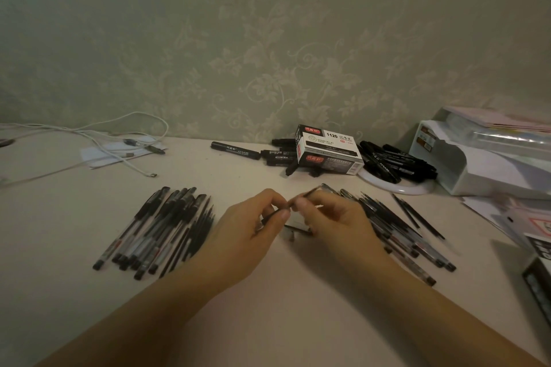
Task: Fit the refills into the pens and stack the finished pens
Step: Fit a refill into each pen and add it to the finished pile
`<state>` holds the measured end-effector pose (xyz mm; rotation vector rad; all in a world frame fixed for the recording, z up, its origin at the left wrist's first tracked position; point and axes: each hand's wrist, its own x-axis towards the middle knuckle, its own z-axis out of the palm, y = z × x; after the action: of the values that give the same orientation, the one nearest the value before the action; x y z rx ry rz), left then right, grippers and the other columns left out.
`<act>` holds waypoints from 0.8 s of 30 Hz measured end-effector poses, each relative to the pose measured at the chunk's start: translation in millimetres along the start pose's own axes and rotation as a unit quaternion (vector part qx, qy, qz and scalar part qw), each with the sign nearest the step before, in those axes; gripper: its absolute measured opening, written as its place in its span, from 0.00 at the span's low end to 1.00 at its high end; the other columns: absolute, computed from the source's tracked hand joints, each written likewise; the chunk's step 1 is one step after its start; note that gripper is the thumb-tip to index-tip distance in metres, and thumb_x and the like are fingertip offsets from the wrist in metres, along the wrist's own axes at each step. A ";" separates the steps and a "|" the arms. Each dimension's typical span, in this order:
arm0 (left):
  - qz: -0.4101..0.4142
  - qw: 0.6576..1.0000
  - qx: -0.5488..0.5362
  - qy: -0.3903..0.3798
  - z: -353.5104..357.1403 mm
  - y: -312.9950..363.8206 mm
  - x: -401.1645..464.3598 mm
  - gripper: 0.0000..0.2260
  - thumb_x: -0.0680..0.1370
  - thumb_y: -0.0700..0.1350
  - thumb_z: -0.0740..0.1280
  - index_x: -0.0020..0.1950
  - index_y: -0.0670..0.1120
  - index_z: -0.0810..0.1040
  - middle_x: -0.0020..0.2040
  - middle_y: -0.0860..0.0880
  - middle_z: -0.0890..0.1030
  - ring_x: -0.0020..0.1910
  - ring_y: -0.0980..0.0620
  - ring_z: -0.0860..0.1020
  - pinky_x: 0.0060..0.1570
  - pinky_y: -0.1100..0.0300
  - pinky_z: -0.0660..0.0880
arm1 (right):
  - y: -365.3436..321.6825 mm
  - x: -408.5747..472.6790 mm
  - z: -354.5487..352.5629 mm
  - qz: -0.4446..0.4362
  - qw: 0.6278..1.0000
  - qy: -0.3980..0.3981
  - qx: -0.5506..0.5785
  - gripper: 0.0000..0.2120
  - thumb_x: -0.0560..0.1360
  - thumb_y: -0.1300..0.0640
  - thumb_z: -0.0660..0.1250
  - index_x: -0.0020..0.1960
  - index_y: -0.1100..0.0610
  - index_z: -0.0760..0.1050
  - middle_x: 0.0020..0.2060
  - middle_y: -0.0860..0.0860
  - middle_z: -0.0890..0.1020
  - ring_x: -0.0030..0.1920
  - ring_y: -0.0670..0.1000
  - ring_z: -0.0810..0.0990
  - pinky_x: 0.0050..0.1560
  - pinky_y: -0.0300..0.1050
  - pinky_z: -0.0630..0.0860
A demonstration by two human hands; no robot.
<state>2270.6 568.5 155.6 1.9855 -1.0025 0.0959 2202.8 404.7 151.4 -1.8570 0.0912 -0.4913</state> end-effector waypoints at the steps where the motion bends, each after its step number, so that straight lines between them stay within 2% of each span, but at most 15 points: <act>1: -0.001 1.000 -0.004 0.003 -0.6 -0.6 0.1 0.04 0.81 0.50 0.61 0.52 0.55 0.75 0.32 0.59 0.73 0.28 0.61 0.70 0.28 0.70 0.65 | -0.6 -1.1 0.5 -0.011 0.999 -0.020 -0.043 0.04 0.76 0.47 0.69 0.48 0.42 0.83 0.45 0.40 0.83 0.44 0.41 0.80 0.43 0.29 0.75; 3: -0.006 1.000 -0.010 0.008 -2.0 -1.9 0.7 0.04 0.81 0.49 0.61 0.53 0.55 0.75 0.33 0.58 0.74 0.27 0.61 0.71 0.28 0.70 0.66 | 1.0 -1.8 -1.1 -0.017 0.993 -0.024 -0.113 0.09 0.72 0.44 0.72 0.52 0.40 0.82 0.47 0.40 0.81 0.43 0.42 0.78 0.44 0.31 0.75; 6: -0.007 1.000 -0.002 0.015 -2.8 -3.1 1.5 0.05 0.81 0.48 0.61 0.55 0.53 0.75 0.32 0.56 0.73 0.27 0.63 0.71 0.28 0.72 0.67 | 4.4 -1.1 -4.5 -0.060 0.964 -0.025 -0.256 0.13 0.70 0.42 0.74 0.54 0.43 0.80 0.44 0.41 0.77 0.43 0.41 0.76 0.42 0.32 0.72; 8: -0.004 1.000 0.001 0.014 -2.5 -3.0 1.6 0.06 0.81 0.48 0.61 0.56 0.54 0.75 0.31 0.58 0.73 0.27 0.63 0.71 0.30 0.72 0.67 | 6.6 -2.0 -4.1 -0.085 0.945 -0.057 -0.310 0.13 0.71 0.41 0.73 0.53 0.44 0.81 0.43 0.41 0.76 0.43 0.39 0.74 0.41 0.31 0.70; 12: 0.008 1.000 0.014 0.006 -2.1 -4.6 1.1 0.07 0.81 0.48 0.61 0.57 0.56 0.75 0.33 0.61 0.73 0.29 0.62 0.71 0.32 0.72 0.67 | 10.4 -1.8 -1.9 -0.124 0.927 -0.081 -0.345 0.07 0.75 0.47 0.72 0.50 0.49 0.83 0.41 0.43 0.77 0.42 0.41 0.75 0.43 0.33 0.70; 14: 0.013 1.000 0.023 -0.001 -2.3 -5.8 0.6 0.07 0.81 0.48 0.61 0.57 0.56 0.75 0.33 0.63 0.73 0.31 0.64 0.72 0.33 0.74 0.67 | 10.6 -1.5 -2.0 -0.131 0.937 -0.061 -0.319 0.04 0.76 0.51 0.71 0.48 0.49 0.83 0.39 0.42 0.79 0.42 0.41 0.76 0.42 0.31 0.70; 15: 0.016 0.999 0.031 -0.007 -2.6 -6.3 0.2 0.07 0.81 0.48 0.61 0.56 0.56 0.75 0.34 0.65 0.74 0.31 0.65 0.73 0.33 0.75 0.67 | 10.2 -0.7 -2.9 -0.115 0.954 -0.038 -0.274 0.02 0.76 0.52 0.71 0.47 0.49 0.83 0.38 0.42 0.80 0.43 0.41 0.77 0.43 0.31 0.72; 17: 0.023 0.998 0.048 -0.015 -3.1 -7.5 -0.2 0.06 0.81 0.49 0.61 0.56 0.57 0.75 0.36 0.66 0.74 0.32 0.65 0.73 0.33 0.74 0.67 | 8.0 1.6 -6.0 -0.052 0.990 0.015 -0.132 0.04 0.76 0.54 0.71 0.46 0.46 0.83 0.40 0.41 0.83 0.44 0.40 0.81 0.44 0.31 0.76; 19: 0.025 0.998 0.053 -0.021 -3.3 -9.0 -0.4 0.06 0.81 0.50 0.61 0.55 0.58 0.75 0.36 0.63 0.74 0.31 0.63 0.73 0.33 0.72 0.68 | 6.2 4.1 -8.6 -0.021 0.998 0.048 -0.028 0.05 0.76 0.55 0.72 0.46 0.45 0.83 0.40 0.42 0.84 0.43 0.41 0.82 0.43 0.31 0.76; 24: 0.034 0.998 0.048 -0.033 -1.7 -8.0 -0.4 0.06 0.81 0.51 0.60 0.55 0.59 0.75 0.33 0.57 0.73 0.30 0.62 0.72 0.30 0.72 0.66 | 5.4 2.8 -4.4 -0.026 1.000 -0.005 0.015 0.06 0.76 0.57 0.72 0.47 0.46 0.83 0.42 0.46 0.85 0.44 0.43 0.83 0.44 0.30 0.76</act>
<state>2276.3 572.2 151.0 2.0538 -1.1267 0.1170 2204.6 398.1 148.4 -1.8359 0.0278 -0.5162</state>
